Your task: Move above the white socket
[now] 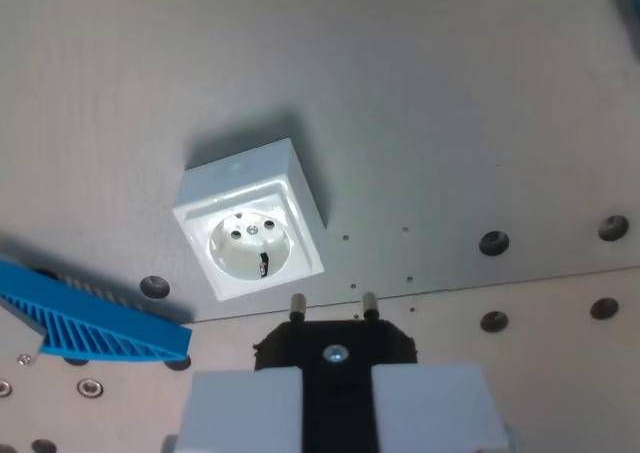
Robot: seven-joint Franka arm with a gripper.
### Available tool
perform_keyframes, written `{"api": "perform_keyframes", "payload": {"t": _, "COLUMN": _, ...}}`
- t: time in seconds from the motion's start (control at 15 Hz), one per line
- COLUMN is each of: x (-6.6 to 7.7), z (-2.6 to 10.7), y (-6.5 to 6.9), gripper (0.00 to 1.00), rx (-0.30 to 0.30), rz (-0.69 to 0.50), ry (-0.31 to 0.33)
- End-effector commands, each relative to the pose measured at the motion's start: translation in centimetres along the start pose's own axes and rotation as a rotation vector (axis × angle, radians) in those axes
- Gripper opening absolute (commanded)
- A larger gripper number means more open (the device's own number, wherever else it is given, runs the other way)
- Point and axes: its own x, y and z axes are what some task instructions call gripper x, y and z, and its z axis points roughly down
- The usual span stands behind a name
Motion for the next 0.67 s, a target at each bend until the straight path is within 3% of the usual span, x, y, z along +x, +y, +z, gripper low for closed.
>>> {"api": "perform_keyframes", "payload": {"t": 0.07, "x": -0.7, "z": 1.5, "y": -0.4, "gripper": 0.00, "rx": 0.004, "rz": -0.153, "ry": 0.090}}
{"api": "perform_keyframes", "payload": {"t": 0.67, "x": -2.9, "z": 6.2, "y": -1.8, "gripper": 0.00, "rx": -0.001, "rz": -0.258, "ry": 0.084}}
